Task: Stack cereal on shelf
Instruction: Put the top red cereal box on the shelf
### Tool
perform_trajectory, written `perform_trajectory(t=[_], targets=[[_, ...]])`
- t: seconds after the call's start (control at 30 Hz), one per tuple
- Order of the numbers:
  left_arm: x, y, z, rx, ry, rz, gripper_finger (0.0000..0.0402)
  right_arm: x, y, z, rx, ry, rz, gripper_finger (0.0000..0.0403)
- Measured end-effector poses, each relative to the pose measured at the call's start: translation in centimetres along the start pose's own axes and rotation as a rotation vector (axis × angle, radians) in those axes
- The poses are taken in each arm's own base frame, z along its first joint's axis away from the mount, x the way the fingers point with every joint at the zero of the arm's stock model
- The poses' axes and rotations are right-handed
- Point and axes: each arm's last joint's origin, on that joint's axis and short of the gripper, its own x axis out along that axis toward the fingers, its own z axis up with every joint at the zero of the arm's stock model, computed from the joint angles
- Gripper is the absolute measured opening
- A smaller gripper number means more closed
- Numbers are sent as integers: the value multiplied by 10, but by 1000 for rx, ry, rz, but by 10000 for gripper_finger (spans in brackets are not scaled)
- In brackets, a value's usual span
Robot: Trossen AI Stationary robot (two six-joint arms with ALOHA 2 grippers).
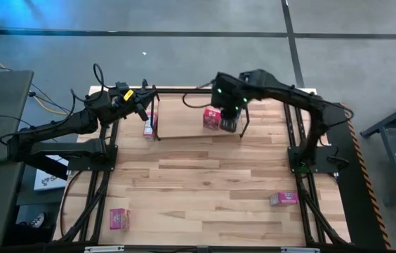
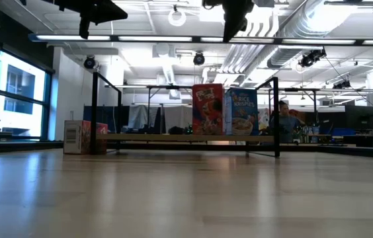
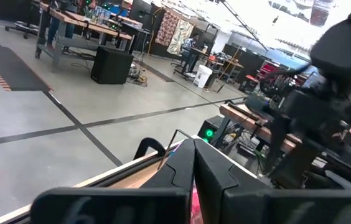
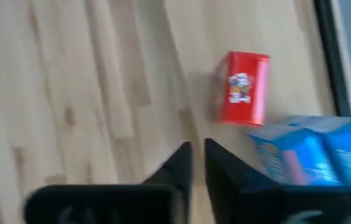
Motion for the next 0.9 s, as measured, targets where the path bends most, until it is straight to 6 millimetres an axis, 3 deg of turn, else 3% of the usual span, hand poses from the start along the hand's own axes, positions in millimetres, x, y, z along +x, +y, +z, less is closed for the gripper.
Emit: perform_trajectory(t=[0.17, 0.4, 0.53, 0.67, 0.9], targets=[[0, 0, 0, 0, 0, 0, 0, 21, 27, -29, 72, -160, 52, 24], [0, 0, 0, 9, 0, 0, 0, 85, 64, -61, 62, -204, 11, 5], [0, 0, 0, 16, 0, 1, 0, 117, 78, -64, -19, -153, -223, 1], [0, 0, 0, 18, 0, 1, 0, 136, 87, -56, -126, -129, -443, 0], [0, 0, 0, 17, 0, 1, 0, 169, 87, -54, -299, -28, -617, 0]])
